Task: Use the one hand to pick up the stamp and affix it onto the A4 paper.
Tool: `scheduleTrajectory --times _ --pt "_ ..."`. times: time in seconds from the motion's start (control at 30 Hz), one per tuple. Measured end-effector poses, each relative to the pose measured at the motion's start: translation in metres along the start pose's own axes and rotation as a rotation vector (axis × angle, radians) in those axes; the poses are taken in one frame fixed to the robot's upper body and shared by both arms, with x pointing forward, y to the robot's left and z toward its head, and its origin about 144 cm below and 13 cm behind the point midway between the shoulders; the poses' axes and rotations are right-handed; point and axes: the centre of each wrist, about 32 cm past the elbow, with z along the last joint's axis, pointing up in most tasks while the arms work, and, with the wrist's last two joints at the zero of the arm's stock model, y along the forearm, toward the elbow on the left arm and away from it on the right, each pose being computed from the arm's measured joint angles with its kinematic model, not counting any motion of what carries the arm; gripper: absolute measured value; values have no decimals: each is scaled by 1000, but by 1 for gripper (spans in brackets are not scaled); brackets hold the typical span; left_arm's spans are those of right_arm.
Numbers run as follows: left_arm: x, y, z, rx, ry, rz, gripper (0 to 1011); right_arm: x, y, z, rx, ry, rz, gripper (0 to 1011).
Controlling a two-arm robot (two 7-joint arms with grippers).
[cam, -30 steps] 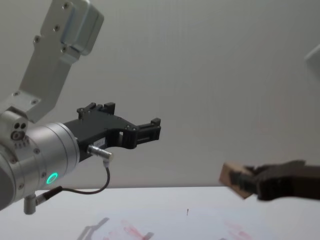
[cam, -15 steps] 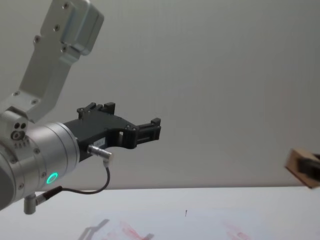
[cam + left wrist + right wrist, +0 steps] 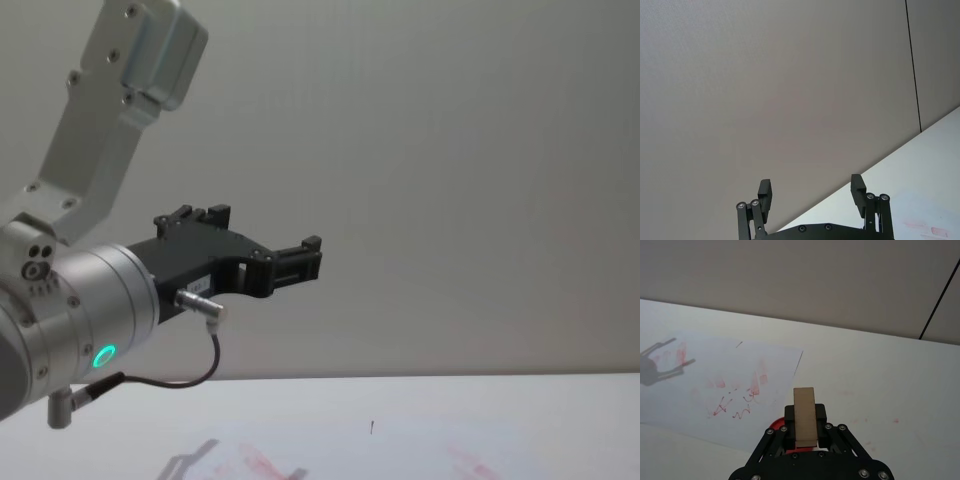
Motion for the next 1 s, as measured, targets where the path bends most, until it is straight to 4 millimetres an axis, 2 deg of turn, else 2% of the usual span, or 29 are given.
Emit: scheduleTrajectory --times 0.3,1.0 --pt "0 0 0 0 0 0 1001 4 8 -4 -52 -15 19 216" --pt "0 0 0 0 0 0 1001 4 41 -11 -138 -41 93 216"
